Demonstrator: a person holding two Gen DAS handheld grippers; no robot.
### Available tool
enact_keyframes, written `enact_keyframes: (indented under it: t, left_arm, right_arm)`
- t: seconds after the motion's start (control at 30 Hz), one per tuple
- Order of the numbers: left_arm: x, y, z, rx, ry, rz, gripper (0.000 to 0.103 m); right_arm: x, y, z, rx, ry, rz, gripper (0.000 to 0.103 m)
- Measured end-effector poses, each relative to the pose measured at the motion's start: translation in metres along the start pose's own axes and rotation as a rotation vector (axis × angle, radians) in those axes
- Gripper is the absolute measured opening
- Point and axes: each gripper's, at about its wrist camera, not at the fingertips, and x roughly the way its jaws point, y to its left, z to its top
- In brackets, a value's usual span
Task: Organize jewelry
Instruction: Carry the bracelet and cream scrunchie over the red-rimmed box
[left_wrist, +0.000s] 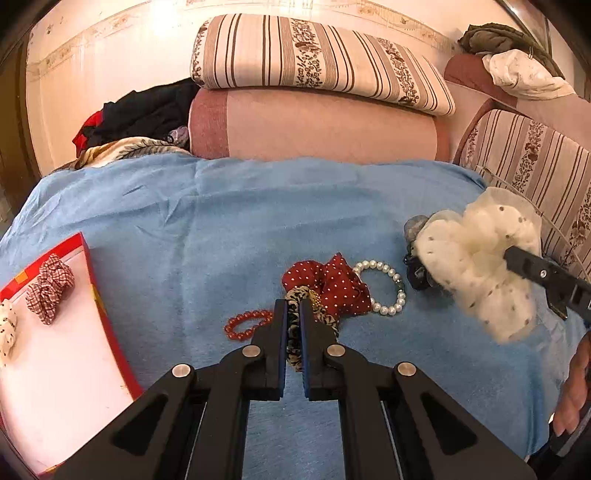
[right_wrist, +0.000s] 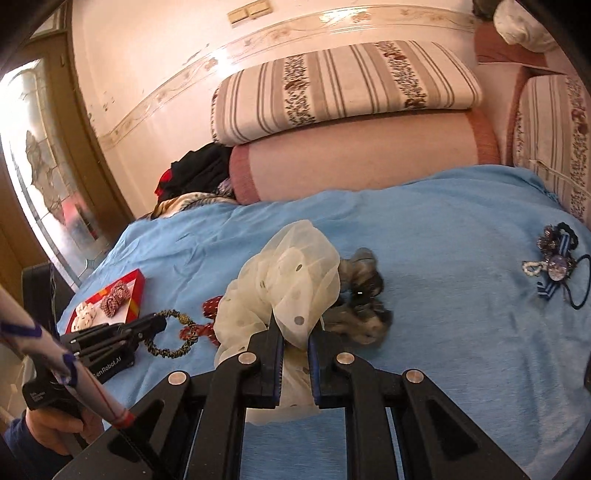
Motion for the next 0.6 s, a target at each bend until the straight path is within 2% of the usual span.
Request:
enact_keyframes:
  t: [0.6]
  left_arm:
    - [-0.024,0.008,0.002,0.035,-0.081,0.09,0.006]
  right_arm:
    - [0.017,0.041,-0.009,-0.064,0.025,0.042,0.012]
